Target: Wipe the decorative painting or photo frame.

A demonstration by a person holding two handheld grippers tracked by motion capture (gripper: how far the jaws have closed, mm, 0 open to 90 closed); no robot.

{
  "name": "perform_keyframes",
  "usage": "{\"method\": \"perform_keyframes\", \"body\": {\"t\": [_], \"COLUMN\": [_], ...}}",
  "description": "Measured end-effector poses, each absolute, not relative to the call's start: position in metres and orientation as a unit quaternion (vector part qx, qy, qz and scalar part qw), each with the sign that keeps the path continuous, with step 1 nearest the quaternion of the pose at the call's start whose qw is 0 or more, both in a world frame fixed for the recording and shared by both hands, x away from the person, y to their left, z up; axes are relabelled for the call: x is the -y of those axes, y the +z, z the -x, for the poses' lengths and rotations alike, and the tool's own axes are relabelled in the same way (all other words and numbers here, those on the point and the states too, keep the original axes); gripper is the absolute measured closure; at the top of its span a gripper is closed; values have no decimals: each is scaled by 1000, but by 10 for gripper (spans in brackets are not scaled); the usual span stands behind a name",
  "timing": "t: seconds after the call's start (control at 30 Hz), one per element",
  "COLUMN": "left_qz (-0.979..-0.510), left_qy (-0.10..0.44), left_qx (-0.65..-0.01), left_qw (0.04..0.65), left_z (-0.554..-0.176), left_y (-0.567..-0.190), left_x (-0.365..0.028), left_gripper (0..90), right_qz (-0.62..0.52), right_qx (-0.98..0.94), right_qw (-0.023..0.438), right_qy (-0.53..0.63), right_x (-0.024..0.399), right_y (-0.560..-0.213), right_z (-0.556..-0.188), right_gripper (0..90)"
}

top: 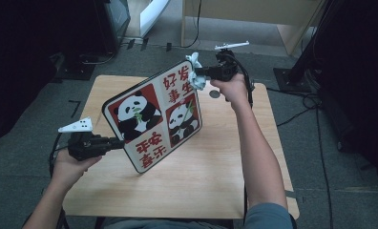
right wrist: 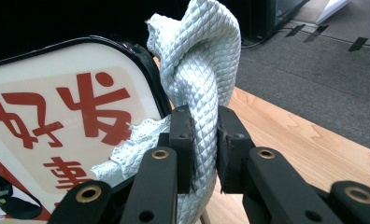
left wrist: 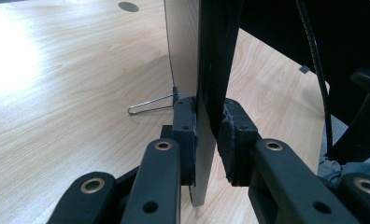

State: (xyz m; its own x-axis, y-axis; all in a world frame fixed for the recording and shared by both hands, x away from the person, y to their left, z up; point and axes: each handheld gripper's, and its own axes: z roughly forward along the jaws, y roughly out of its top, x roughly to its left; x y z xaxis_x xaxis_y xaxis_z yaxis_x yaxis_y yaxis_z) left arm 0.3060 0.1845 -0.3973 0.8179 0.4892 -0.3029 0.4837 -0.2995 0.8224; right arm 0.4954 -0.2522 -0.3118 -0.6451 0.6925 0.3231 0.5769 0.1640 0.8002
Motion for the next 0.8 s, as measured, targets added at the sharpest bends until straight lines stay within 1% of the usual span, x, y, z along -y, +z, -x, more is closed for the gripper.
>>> {"method": "perform_keyframes", "body": {"t": [0.17,0.23,0.43,0.6,0.8], "left_qz": [-806,-806,-806,-806,-806], "left_qy": [2,3,3,2,2], "left_qx": [-302,-302,-302,-301,-301], "left_qw": [509,509,510,510,510], "left_z": [-306,-306,-306,-306,-306], "left_y": [-397,-397,-397,-397,-398], "left_x": [-184,-184,-184,-185,-185], "left_gripper": [784,784,784,783,783], "right_qz": [-417,-414,-426,-423,-432], "right_qx": [-763,-762,-762,-760,-763], "right_qw": [55,61,46,50,36], "right_qy": [490,494,485,491,479], "right_x": [253,254,256,257,260], "right_y": [-314,-317,-328,-334,-345], "right_z": [-496,-494,-494,-492,-491], "right_gripper": [791,792,792,792,793]}}
